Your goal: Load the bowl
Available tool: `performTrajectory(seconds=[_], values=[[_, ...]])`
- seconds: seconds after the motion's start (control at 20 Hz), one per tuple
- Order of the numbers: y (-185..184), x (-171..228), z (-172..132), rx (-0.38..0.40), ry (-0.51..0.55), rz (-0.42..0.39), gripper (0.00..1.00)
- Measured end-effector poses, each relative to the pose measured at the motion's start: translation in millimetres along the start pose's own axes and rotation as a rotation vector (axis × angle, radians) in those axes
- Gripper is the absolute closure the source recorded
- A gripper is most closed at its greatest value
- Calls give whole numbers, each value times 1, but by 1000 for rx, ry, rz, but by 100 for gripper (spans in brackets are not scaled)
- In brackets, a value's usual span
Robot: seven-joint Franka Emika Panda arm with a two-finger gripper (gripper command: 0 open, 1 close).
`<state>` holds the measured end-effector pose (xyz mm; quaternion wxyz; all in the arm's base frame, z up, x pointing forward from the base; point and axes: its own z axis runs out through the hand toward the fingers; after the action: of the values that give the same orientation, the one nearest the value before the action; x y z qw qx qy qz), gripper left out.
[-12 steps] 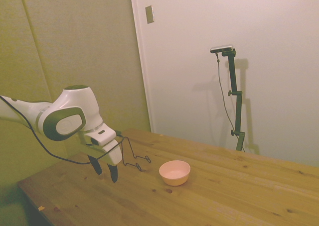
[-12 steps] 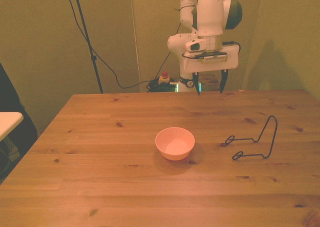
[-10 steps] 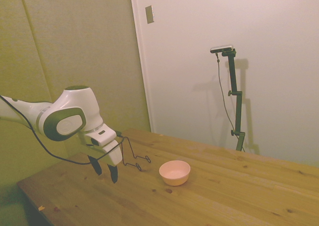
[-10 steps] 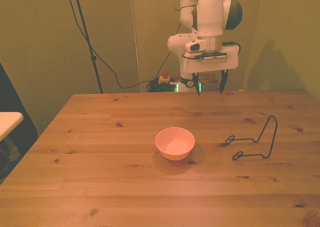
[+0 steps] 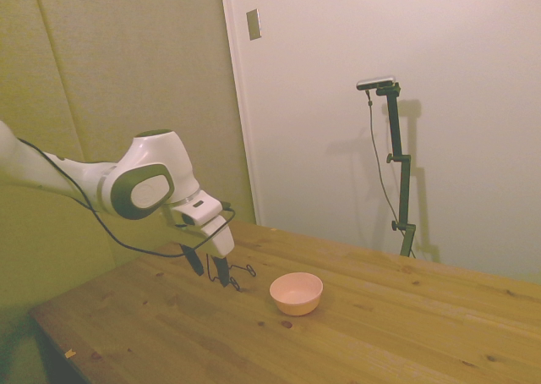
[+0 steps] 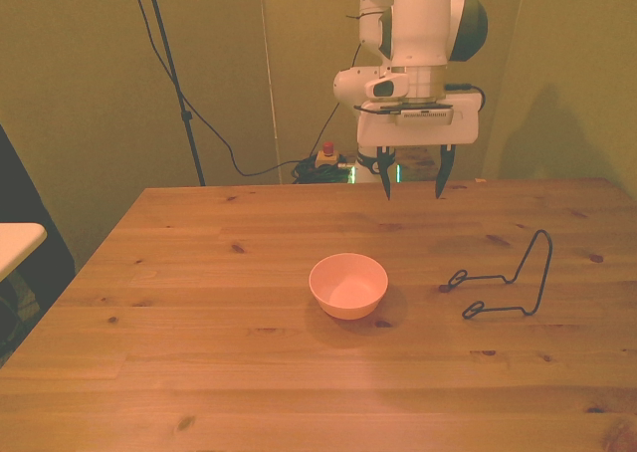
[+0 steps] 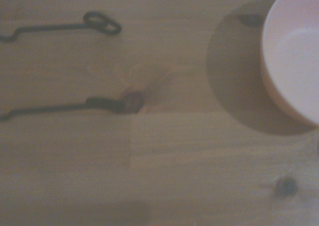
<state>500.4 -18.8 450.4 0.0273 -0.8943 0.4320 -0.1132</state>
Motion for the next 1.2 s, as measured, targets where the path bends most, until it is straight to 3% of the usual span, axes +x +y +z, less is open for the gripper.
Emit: performTrajectory(seconds=[0.35,0.9,0.95,1.2], values=[[-21,76,18,-19,55,90,0],[-61,94,96,-86,9,102,0],[-59,96,101,-94,7,105,100],[-53,99,115,-117,-3,114,100]])
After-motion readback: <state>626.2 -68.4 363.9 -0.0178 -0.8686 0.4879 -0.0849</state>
